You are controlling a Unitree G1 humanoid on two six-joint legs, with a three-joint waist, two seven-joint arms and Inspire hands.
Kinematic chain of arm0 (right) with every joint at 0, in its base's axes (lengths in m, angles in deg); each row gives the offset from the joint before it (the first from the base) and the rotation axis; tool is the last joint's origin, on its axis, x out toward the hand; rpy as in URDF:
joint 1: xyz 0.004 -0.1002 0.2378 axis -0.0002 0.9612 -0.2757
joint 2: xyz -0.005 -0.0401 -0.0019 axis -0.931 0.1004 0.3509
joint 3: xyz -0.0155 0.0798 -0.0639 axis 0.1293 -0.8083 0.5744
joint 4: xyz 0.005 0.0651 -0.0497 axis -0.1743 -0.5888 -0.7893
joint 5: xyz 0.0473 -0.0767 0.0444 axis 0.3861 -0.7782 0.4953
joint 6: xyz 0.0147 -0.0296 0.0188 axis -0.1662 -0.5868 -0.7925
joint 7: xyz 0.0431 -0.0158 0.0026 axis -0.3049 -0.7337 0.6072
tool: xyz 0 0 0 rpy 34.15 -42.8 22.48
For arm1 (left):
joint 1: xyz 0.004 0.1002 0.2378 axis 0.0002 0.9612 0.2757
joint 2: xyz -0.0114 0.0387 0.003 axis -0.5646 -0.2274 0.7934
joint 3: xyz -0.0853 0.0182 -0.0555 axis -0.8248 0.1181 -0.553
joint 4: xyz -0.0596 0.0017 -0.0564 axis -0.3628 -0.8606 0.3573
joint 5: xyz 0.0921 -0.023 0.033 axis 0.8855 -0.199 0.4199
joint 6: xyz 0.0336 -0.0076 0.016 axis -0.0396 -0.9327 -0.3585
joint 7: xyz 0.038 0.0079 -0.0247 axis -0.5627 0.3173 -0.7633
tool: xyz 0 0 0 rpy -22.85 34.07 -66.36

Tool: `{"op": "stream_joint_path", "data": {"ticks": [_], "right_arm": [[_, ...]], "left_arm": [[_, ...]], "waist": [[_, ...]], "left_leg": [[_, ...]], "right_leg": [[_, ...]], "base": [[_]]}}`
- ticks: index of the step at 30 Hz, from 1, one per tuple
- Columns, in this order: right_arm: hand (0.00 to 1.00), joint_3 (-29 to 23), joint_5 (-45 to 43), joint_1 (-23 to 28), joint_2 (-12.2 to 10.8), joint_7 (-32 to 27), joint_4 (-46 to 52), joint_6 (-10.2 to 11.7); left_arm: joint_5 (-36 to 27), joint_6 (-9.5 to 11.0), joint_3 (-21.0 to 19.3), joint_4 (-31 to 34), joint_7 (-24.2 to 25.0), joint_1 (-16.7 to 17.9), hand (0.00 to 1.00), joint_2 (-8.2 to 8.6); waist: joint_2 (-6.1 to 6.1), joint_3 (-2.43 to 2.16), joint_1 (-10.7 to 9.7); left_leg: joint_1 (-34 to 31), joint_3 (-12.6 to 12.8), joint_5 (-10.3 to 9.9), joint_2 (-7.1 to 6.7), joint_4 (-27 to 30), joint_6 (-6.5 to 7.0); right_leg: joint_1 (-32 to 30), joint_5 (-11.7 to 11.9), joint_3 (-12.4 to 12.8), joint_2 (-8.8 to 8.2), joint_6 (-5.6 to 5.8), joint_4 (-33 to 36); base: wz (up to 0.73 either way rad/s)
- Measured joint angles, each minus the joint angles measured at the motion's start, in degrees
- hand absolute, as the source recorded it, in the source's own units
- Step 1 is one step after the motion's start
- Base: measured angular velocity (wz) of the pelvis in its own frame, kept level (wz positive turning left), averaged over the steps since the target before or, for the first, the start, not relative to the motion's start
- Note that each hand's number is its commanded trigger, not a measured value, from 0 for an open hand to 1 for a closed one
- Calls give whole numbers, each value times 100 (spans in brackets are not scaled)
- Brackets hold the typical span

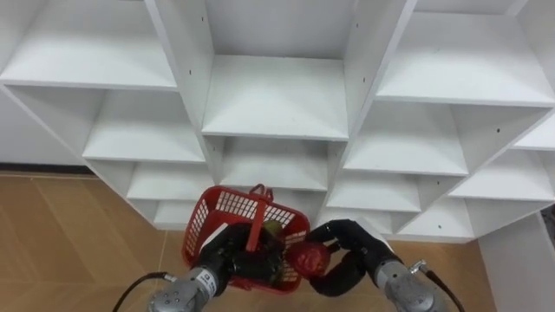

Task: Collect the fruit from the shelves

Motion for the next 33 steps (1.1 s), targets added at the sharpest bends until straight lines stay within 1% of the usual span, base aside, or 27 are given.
{"op": "stream_joint_path", "data": {"ticks": [6,9,13,18,21,23,25,29,33], "right_arm": [[100,172,-4,-140,4,80,-33,0],[100,176,-3,-199,0,148,-99,0],[100,206,9,-293,1,235,-137,1],[100,225,-27,-430,-38,243,-330,0],[100,229,-48,-432,-125,241,-340,0],[100,233,-98,-432,-144,240,-341,-4],[100,235,-108,-434,-157,243,-341,-5],[100,336,-111,-557,-201,246,-496,-5],[100,382,-115,-613,-236,236,-628,-5]], "left_arm": [[53,0,6,-7,15,-17,100,-2],[230,0,7,-6,28,-22,100,-25],[228,0,15,-5,91,-48,100,-84],[230,0,65,-4,149,-71,100,-76],[228,0,72,-4,268,-71,100,-47],[228,0,69,-3,274,-72,100,18],[227,0,68,-3,281,-72,100,49],[223,2,110,-3,383,-77,100,54],[224,29,173,-3,400,-88,100,92]], "waist": [[18,9,51],[42,8,58],[76,5,65],[91,0,97],[91,0,120],[91,0,158],[89,1,205],[78,8,196],[59,20,204]], "left_leg": [[1,-18,0,2,-15,0],[-5,-27,0,0,-18,1],[-39,-26,1,0,-17,2],[-69,-26,4,-8,-15,4],[-71,-26,5,-8,-16,3],[-72,-26,6,-6,-16,2],[-72,-26,6,-6,-16,1],[-61,-89,11,-12,-16,2],[-69,-120,12,-15,-10,1]], "right_leg": [[-3,0,-17,2,0,-3],[-9,0,-16,11,0,-5],[-43,0,-17,12,0,-9],[-81,0,-7,-6,0,-9],[-71,0,-9,12,0,-33],[-66,0,-9,10,0,-52],[-60,0,-13,2,0,-55],[8,0,-92,-9,0,-92],[15,0,-101,-11,0,-96]], "base": [[0],[0],[0],[0],[0],[0],[0],[9],[5]]}}
